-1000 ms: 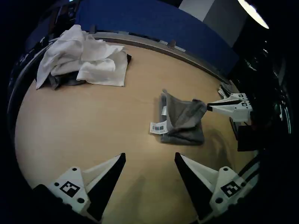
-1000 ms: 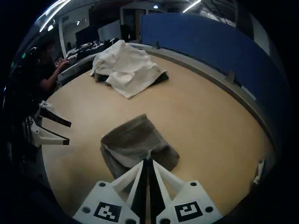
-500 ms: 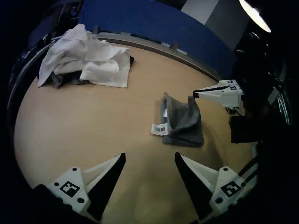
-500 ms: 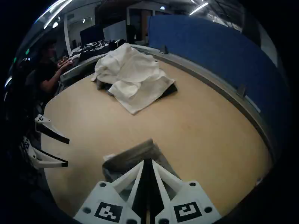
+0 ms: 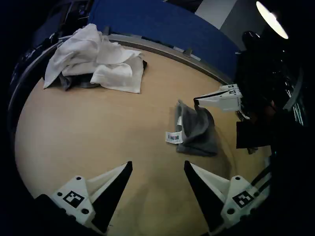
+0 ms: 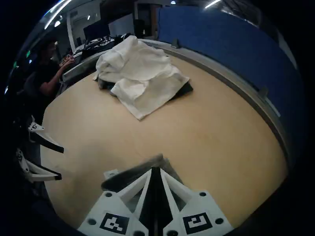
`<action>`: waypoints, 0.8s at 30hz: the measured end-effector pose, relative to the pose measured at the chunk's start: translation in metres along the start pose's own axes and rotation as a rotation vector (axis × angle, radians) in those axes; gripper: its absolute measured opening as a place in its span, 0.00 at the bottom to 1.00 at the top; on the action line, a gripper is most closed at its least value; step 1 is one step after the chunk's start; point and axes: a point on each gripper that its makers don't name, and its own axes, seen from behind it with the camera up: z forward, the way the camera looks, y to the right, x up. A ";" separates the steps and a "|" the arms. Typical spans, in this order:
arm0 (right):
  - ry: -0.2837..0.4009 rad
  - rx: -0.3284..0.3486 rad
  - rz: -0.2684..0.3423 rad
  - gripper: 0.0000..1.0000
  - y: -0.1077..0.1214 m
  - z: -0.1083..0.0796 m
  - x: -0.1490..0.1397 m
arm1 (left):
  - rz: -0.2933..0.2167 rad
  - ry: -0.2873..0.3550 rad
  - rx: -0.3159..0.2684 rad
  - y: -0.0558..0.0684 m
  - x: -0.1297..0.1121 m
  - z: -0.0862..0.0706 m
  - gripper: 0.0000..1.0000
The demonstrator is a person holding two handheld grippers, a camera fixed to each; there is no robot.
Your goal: Fold towel
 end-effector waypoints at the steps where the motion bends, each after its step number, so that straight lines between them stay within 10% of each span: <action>1: -0.002 -0.001 0.003 0.01 0.001 0.002 0.002 | -0.001 0.001 0.001 0.000 0.000 0.000 0.98; 14: -0.015 -0.006 0.044 0.04 0.011 0.017 0.022 | -0.021 0.010 0.008 -0.007 0.003 -0.003 0.98; 20: 0.007 -0.011 0.059 0.55 0.013 0.000 0.018 | -0.018 0.010 0.005 -0.007 0.004 -0.002 0.98; 24: 0.019 -0.035 0.058 0.62 0.015 -0.016 0.006 | -0.008 0.011 0.004 -0.004 0.005 -0.001 0.98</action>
